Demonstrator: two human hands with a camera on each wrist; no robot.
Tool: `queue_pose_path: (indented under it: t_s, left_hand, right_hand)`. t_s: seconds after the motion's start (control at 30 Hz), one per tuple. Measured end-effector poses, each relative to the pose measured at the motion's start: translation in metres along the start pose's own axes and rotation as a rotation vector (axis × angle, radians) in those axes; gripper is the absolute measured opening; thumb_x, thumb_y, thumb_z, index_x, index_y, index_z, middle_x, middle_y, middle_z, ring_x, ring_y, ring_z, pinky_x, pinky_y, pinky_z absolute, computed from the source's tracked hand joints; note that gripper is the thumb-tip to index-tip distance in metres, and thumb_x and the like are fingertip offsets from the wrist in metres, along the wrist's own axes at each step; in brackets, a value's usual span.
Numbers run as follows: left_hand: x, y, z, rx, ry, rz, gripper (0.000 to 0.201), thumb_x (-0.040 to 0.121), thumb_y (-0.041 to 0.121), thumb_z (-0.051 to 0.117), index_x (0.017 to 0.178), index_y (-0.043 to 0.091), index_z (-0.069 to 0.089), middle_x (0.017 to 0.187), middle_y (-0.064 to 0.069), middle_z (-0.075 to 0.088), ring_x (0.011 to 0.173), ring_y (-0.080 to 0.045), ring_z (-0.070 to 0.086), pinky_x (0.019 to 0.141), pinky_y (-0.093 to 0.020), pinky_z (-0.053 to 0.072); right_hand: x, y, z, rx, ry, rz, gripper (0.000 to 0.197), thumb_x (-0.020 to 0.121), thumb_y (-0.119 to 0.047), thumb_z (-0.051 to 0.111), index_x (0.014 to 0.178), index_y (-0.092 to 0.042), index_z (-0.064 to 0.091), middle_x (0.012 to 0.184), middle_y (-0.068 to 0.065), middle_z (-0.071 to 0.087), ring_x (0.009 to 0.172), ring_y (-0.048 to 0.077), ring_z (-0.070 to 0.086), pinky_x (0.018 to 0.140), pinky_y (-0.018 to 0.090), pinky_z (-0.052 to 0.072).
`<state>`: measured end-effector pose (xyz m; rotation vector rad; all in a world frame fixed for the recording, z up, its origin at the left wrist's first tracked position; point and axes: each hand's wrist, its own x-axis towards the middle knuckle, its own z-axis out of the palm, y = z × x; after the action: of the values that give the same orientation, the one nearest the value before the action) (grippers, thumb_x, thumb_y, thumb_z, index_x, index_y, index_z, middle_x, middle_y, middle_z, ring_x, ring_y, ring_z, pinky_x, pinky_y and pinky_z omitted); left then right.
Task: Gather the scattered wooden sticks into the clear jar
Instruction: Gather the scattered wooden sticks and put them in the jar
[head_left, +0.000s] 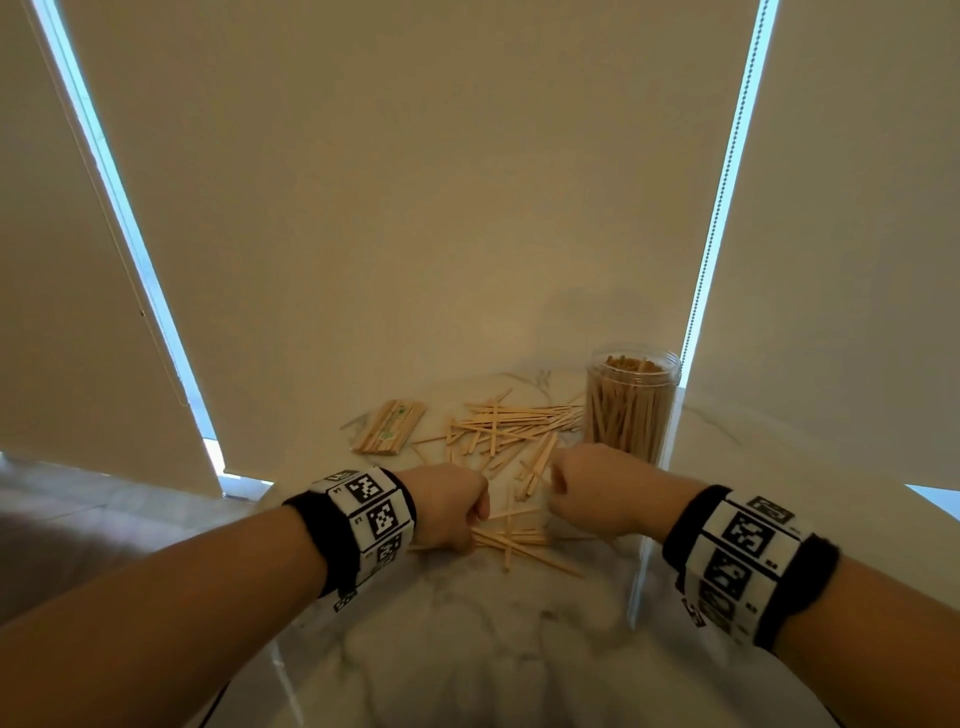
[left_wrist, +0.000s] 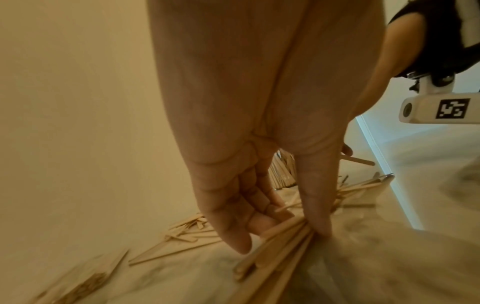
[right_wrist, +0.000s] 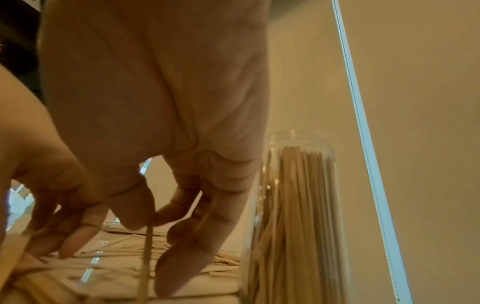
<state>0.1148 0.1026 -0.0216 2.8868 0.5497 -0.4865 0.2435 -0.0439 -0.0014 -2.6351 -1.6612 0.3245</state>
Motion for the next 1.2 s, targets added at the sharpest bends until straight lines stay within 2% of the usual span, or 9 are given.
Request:
queue_pose_path:
  t_s: [0.17, 0.33, 0.43, 0.57, 0.77, 0.87, 1.03, 1.13, 1.2]
  left_hand:
    - [-0.001, 0.009, 0.008, -0.041, 0.044, 0.055, 0.04, 0.089, 0.023, 0.072, 0.125, 0.017, 0.058, 0.118, -0.004, 0.061, 0.099, -0.019, 0.056, 0.081, -0.028, 0.044]
    - [-0.004, 0.01, 0.014, 0.028, 0.068, 0.068, 0.038, 0.088, 0.03, 0.071, 0.121, 0.016, 0.057, 0.112, -0.005, 0.056, 0.098, -0.022, 0.057, 0.081, -0.033, 0.049]
    - [-0.005, 0.015, 0.019, 0.106, 0.047, 0.086, 0.03, 0.094, 0.026, 0.06, 0.119, 0.011, 0.056, 0.107, -0.01, 0.06, 0.094, -0.027, 0.058, 0.079, -0.037, 0.051]
    - [-0.008, 0.02, 0.027, 0.183, 0.063, 0.09, 0.037, 0.103, 0.032, 0.045, 0.131, 0.008, 0.048, 0.122, -0.015, 0.055, 0.106, -0.032, 0.057, 0.088, -0.038, 0.046]
    - [-0.012, 0.017, 0.02, 0.059, 0.096, 0.118, 0.019, 0.106, 0.036, 0.037, 0.111, 0.018, 0.041, 0.091, -0.005, 0.058, 0.079, -0.025, 0.055, 0.073, -0.036, 0.045]
    - [-0.016, 0.021, 0.014, 0.082, 0.117, 0.181, 0.038, 0.104, 0.058, 0.039, 0.109, 0.021, 0.044, 0.083, 0.002, 0.054, 0.076, -0.019, 0.053, 0.071, -0.033, 0.042]
    - [-0.011, 0.005, 0.002, -0.049, 0.163, 0.181, 0.036, 0.109, 0.046, 0.036, 0.103, 0.015, 0.054, 0.086, -0.003, 0.059, 0.072, -0.015, 0.05, 0.068, -0.033, 0.04]
    - [-0.013, -0.012, 0.0, -0.082, 0.206, 0.149, 0.032, 0.111, 0.039, 0.034, 0.102, 0.015, 0.054, 0.079, 0.007, 0.052, 0.068, -0.007, 0.047, 0.062, -0.023, 0.037]
    - [-0.013, -0.022, 0.001, -0.146, 0.259, 0.114, 0.03, 0.111, 0.041, 0.031, 0.094, 0.023, 0.048, 0.081, 0.008, 0.052, 0.072, -0.011, 0.051, 0.066, -0.026, 0.041]
  right_hand:
    - [-0.001, -0.024, 0.019, -0.083, -0.212, -0.082, 0.075, 0.077, -0.061, 0.069, 0.134, -0.021, 0.043, 0.124, 0.001, 0.046, 0.102, 0.021, 0.055, 0.092, 0.04, 0.052]
    - [-0.007, -0.027, 0.02, -0.112, -0.178, -0.085, 0.04, 0.092, -0.034, 0.065, 0.124, -0.016, 0.051, 0.115, 0.007, 0.057, 0.098, 0.022, 0.057, 0.086, 0.034, 0.051]
    - [-0.011, -0.027, 0.021, -0.116, -0.149, -0.039, 0.038, 0.095, -0.02, 0.058, 0.13, -0.012, 0.046, 0.115, 0.011, 0.059, 0.094, 0.023, 0.056, 0.08, 0.032, 0.048]
    - [-0.014, -0.026, 0.025, -0.219, -0.152, -0.075, 0.033, 0.097, -0.021, 0.052, 0.128, -0.009, 0.053, 0.115, 0.012, 0.06, 0.1, 0.026, 0.059, 0.085, 0.033, 0.05]
    - [-0.023, -0.005, 0.025, -0.325, -0.031, -0.159, 0.03, 0.102, -0.03, 0.041, 0.125, -0.015, 0.052, 0.119, 0.007, 0.051, 0.106, 0.024, 0.046, 0.092, 0.038, 0.044]
    - [-0.026, 0.007, 0.024, -0.314, 0.067, -0.213, 0.025, 0.103, -0.031, 0.038, 0.122, -0.019, 0.051, 0.116, 0.002, 0.052, 0.106, 0.021, 0.047, 0.092, 0.036, 0.042]
    - [-0.032, 0.023, 0.008, -0.226, 0.032, -0.137, 0.009, 0.102, -0.021, 0.042, 0.103, -0.021, 0.05, 0.093, -0.002, 0.057, 0.084, 0.016, 0.056, 0.082, 0.031, 0.053]
    - [-0.038, 0.036, 0.0, -0.174, 0.032, -0.103, 0.011, 0.1, -0.012, 0.042, 0.097, -0.021, 0.048, 0.083, -0.005, 0.052, 0.07, 0.008, 0.049, 0.065, 0.018, 0.043]
    - [-0.037, 0.044, -0.004, -0.088, 0.051, -0.041, 0.014, 0.1, -0.011, 0.042, 0.093, -0.022, 0.048, 0.08, -0.006, 0.051, 0.066, 0.007, 0.045, 0.058, 0.018, 0.035]
